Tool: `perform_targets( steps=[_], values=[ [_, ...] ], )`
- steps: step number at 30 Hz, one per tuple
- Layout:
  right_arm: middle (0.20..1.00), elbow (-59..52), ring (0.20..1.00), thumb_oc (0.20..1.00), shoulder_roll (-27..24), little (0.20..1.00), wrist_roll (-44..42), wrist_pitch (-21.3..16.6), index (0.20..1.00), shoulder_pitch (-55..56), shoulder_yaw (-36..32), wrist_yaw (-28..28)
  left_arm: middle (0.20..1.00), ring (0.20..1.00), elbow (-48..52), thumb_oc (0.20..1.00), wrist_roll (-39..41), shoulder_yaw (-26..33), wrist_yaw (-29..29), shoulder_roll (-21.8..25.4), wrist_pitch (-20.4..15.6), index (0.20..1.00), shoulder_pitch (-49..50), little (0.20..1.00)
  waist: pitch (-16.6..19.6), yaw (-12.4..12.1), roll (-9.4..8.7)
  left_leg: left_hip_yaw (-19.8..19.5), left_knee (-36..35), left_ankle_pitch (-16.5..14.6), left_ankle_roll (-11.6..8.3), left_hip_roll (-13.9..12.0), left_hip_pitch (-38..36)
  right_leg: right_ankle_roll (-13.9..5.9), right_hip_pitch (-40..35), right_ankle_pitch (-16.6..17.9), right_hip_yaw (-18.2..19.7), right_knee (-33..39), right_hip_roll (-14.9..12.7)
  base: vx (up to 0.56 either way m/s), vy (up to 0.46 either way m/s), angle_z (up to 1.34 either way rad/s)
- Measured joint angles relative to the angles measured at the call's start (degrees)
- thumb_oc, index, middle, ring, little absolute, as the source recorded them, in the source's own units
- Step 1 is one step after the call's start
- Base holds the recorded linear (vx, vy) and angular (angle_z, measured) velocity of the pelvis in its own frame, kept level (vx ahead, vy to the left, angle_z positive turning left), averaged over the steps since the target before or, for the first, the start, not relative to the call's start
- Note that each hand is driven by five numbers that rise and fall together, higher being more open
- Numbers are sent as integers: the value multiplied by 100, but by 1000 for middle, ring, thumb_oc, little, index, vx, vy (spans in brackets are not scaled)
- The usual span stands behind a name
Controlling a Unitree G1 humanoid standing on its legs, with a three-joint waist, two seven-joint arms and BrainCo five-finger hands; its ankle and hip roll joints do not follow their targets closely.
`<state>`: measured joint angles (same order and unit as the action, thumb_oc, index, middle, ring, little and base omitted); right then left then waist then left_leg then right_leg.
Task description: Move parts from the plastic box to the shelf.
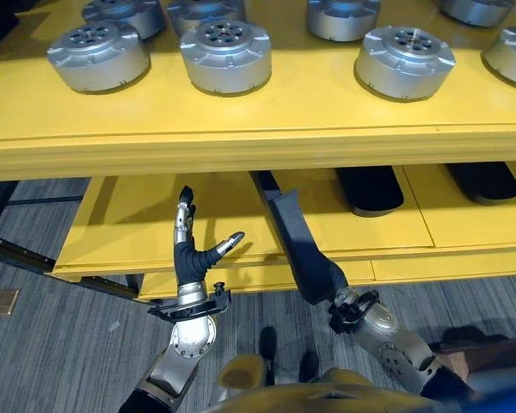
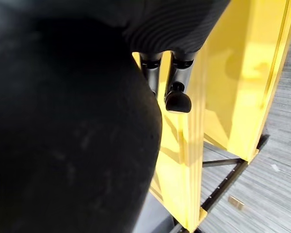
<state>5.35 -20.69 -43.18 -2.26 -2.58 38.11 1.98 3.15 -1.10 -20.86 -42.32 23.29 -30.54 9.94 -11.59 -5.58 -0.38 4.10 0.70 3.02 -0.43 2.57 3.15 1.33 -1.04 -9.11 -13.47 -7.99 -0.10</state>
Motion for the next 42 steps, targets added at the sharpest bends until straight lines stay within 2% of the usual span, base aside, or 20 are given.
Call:
perform_targets(
  steps=[2,4,5,6,7,8,9,10,12,14,16,17,18,19,20,22,24,28,35,42],
  values=[
    [200,64,200,200,-7,200,-2,-17,200,-139,-1,0,1000,1000,-3,1000,9,4,58,28,-9,1000,-58,1000,-144,-26,50,12,161,-59,-47,12,40,100,60,-89,-27,-233,-51,37,-68,20],
    [200,103,200,200,-16,200,-51,-25,200,-322,-16,-22,1000,1000,-62,1000,126,-44,301,43,0,1000,-162,1000,-403,-24,102,132,823,-128,-174,57,280,240,95,-284,-166,-513,-209,71,-22,38],
    [200,134,200,200,26,200,-52,-26,200,-406,-16,-36,1000,1000,-116,1000,235,-52,392,41,15,1000,-163,1000,-491,-31,16,364,1449,-151,-252,57,588,464,137,-341,-211,-617,-374,88,27,12],
    [200,156,200,200,57,200,-52,-19,200,-428,-18,-47,1000,1000,-175,1000,282,-56,442,41,54,1000,-147,1000,-518,-13,-24,685,1951,-332,-82,-78,732,427,85,-270,-241,-578,-405,62,76,16],
    [200,137,200,200,116,200,-57,-13,200,-402,-17,-52,1000,1000,-265,1000,283,-60,505,23,127,1000,-95,1000,-512,57,-51,932,2442,-671,36,-429,678,415,-85,-237,-304,-447,-393,12,157,13],
    [200,115,200,200,116,200,-60,-18,200,-405,-64,-52,1000,1000,-272,1000,275,-63,536,9,125,1000,-84,1000,-516,130,-67,938,2402,-758,26,-658,523,429,-124,-262,-291,-498,-394,14,236,16],
    [200,112,200,200,97,200,-63,-17,200,-414,-148,-59,1000,1000,-297,1000,278,-74,577,9,118,1000,-106,1000,-517,190,-64,877,2354,-815,-61,-904,357,415,-86,-231,-321,-544,-440,15,439,8],
    [200,95,200,200,67,200,-87,-16,200,-437,-260,-113,1000,1000,-437,1000,282,-105,582,20,122,1000,-226,1000,-514,286,-78,734,2091,-849,-257,-1387,119,404,27,-207,-299,-630,-493,17,336,9],
    [200,88,200,200,-38,200,-126,-17,200,-420,-376,-162,1000,1000,-458,1000,283,-113,583,3,123,1000,-293,1000,-511,395,-51,639,1155,-567,-601,-1836,-273,377,129,-201,-286,-739,-606,-19,433,13],
    [200,119,200,200,-144,200,-173,-16,200,-423,-493,-211,1000,1000,-617,1000,283,-232,574,-24,85,1000,-498,1000,-503,470,-28,596,755,-119,-688,-2039,-287,336,264,-205,-46,-887,-834,-42,481,20],
    [200,93,200,200,-247,200,-236,34,200,-520,-452,-229,1000,1000,-818,1000,285,-266,564,-34,99,1000,-603,1000,-472,418,24,646,487,-49,-604,-2004,-414,151,489,-164,52,-1115,-1091,-19,372,-22],
    [200,33,200,200,-315,200,-275,60,200,-524,-456,-225,1000,1000,-838,1000,283,-271,568,-44,114,1000,-563,1000,-387,471,174,641,317,165,-461,-1916,-441,-25,591,-141,15,-1199,-1202,-12,310,-39],
    [200,16,200,200,-418,200,-310,63,200,-510,-465,-218,1000,1000,-847,1000,284,-290,570,-86,122,1000,-543,1000,-253,523,444,762,394,359,-432,-1809,-444,-317,667,-135,9,-1256,-1242,-7,276,8],
    [200,21,200,200,-421,200,-353,64,200,-410,-528,-235,1000,1000,-892,1000,287,-292,569,-86,149,1000,-648,1000,-243,575,434,788,350,158,-517,-1589,-436,-514,658,-88,9,-1288,-1487,4,329,31],
    [200,22,200,200,-379,200,-451,80,200,-360,-504,-235,1000,1000,-866,1000,288,-276,558,-71,154,1000,-676,1000,-254,486,356,820,320,-1,-442,-1254,-422,-637,642,92,12,-1087,-1786,19,330,45],
    [200,44,200,200,-297,200,-436,100,200,-363,-504,-228,1000,1000,-847,1000,336,-275,561,1,166,1000,-572,1000,-261,443,365,805,316,-242,-504,-1104,-414,-900,439,261,13,-815,-1904,18,219,28],
    [200,47,200,200,-181,200,-432,123,200,-323,-489,-215,1000,1000,-850,1000,444,-276,567,5,165,1000,-362,1000,-251,403,338,758,316,-280,-437,-1011,-423,-875,274,349,25,-544,-1926,-12,103,27],
    [200,35,200,200,-167,200,-378,124,200,-318,-495,-223,1000,1000,-817,1000,500,-282,579,12,166,1000,-119,1000,-224,268,282,670,173,-161,-333,-979,-389,-1082,178,490,46,-322,-1878,-45,73,13],
    [200,26,200,200,-203,200,-272,107,200,-397,-867,-540,1000,1000,-551,1000,506,-396,748,4,259,1000,-198,1000,-270,238,183,466,358,24,-411,-1185,-18,-1026,291,632,-157,-289,-1651,-147,-19,12],
    [200,266,200,200,-56,200,-302,125,200,-1352,-1491,-1011,1000,1000,-522,1000,1008,-374,1077,19,307,1000,-692,1000,-969,104,90,501,778,-34,-378,-1273,452,-948,652,720,-155,-466,-1646,-163,-30,1]
  ],
)
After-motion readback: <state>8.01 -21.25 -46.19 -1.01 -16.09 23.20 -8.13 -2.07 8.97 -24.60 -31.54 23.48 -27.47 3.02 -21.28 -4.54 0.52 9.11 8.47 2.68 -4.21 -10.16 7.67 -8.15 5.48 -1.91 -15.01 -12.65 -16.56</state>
